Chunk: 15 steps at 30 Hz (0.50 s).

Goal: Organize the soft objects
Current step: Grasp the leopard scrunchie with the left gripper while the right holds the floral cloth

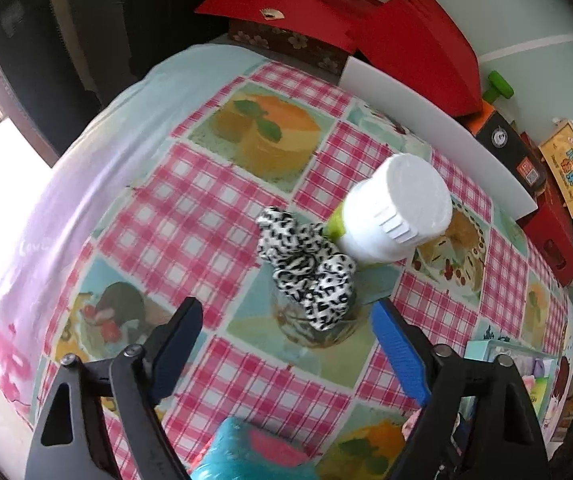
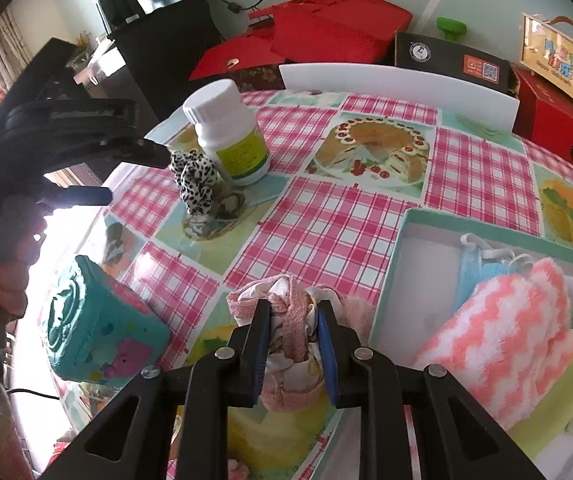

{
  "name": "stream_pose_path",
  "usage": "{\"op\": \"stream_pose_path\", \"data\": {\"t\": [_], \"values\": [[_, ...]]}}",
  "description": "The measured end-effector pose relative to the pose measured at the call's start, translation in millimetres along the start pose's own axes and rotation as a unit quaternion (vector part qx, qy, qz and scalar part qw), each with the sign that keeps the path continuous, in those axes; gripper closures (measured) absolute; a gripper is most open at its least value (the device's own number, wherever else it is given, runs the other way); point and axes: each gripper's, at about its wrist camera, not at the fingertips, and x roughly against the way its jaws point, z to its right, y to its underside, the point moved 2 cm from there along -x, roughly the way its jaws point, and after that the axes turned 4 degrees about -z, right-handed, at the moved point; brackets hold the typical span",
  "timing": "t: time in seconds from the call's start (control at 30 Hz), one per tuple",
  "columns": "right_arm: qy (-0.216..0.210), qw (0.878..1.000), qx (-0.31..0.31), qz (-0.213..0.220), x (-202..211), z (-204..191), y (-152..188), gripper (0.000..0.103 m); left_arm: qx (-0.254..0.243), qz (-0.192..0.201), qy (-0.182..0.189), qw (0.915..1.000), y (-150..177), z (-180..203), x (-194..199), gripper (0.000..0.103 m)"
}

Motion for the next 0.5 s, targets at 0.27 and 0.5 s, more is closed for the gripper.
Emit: {"op": "stream_pose_path", "data": {"t": [0.27,0.5], "values": [[-0.002,1.0,-0.008,0.004,3,7,-1,0.079,-0.005,-0.019,-0.009,0.9998,-5,14,-22,0.036],[-0.002,1.0,-0.005,0.003,3,5,0,0.079,-0.003,-0.027,-0.014,0.9995,-6,20,-36,0.052]]}}
